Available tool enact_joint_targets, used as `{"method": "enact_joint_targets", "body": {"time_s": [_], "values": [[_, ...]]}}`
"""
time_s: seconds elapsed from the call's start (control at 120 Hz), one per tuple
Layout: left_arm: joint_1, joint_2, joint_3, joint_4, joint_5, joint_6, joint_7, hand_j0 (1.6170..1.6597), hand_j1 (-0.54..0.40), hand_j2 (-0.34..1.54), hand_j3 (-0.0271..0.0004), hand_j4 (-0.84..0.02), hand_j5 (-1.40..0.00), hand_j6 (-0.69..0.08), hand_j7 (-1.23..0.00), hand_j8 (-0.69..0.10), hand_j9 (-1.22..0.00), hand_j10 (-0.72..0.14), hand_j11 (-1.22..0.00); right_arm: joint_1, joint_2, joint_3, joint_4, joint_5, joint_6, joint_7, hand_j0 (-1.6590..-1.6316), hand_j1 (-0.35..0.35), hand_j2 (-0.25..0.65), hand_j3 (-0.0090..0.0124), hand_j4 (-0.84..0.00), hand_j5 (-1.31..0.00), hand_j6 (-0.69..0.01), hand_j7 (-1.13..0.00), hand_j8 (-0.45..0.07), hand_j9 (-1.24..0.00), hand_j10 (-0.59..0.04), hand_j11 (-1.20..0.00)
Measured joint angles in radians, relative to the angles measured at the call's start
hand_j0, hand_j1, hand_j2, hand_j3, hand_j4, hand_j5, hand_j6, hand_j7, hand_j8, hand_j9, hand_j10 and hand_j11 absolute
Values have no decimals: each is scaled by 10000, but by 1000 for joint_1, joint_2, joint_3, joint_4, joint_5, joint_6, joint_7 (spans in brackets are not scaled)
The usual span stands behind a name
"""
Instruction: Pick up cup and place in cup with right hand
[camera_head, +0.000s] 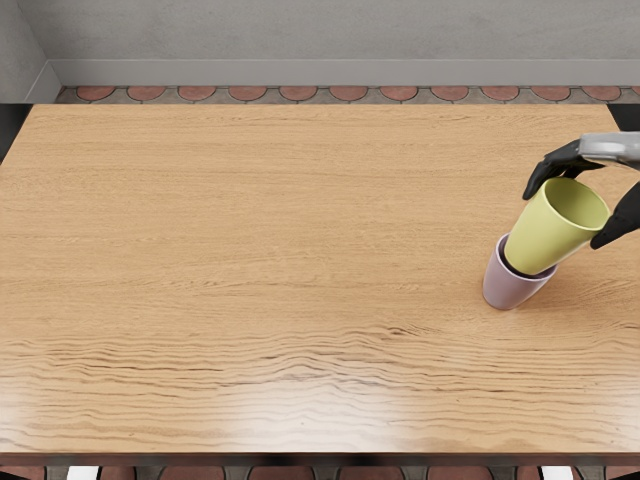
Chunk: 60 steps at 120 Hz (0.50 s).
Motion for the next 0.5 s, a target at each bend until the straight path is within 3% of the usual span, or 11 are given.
{"method": "enact_joint_targets", "body": {"time_s": [0.5], "values": [[0,0,0,0,0,0,0,16581,3488,2,-2,1,-4,1,-3,1,-3,1,-3,2,24,5,-1,1,0,-7,-16578,836,396,5,-4563,-6109,-3371,-5983,-2966,-6150,-4140,-6169]]}}
